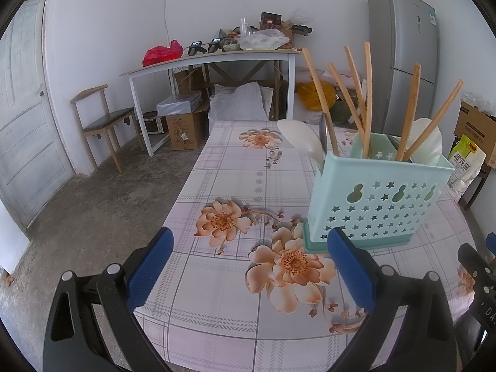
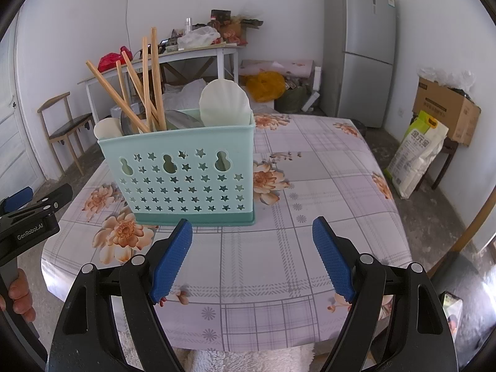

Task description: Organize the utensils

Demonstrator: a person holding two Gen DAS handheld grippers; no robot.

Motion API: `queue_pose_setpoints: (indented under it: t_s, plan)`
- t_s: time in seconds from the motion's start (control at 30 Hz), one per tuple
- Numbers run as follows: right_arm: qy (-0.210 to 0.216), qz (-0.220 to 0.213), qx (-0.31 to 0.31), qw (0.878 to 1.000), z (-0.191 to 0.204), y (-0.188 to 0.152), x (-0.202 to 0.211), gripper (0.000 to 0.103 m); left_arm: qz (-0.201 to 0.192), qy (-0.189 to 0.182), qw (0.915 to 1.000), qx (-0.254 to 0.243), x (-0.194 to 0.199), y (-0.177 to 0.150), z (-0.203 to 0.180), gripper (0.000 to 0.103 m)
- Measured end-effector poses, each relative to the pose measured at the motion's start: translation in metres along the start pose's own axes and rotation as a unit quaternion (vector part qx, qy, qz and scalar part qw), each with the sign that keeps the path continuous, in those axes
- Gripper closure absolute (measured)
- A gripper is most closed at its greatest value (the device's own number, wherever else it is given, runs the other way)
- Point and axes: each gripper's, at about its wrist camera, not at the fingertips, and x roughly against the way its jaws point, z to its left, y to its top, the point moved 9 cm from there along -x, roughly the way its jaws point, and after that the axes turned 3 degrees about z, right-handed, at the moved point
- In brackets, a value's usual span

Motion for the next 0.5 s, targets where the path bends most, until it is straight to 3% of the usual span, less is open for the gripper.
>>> queue_pose_setpoints:
  t_s: [0.5]
  plan:
    - [0.000,-0.001,-0.001,1.000,0.0006,-0.0004,-0.0015,0.027,0.000,0.000,1.0000,0.000,-0.0003,-0.0010,0.0016,0.006]
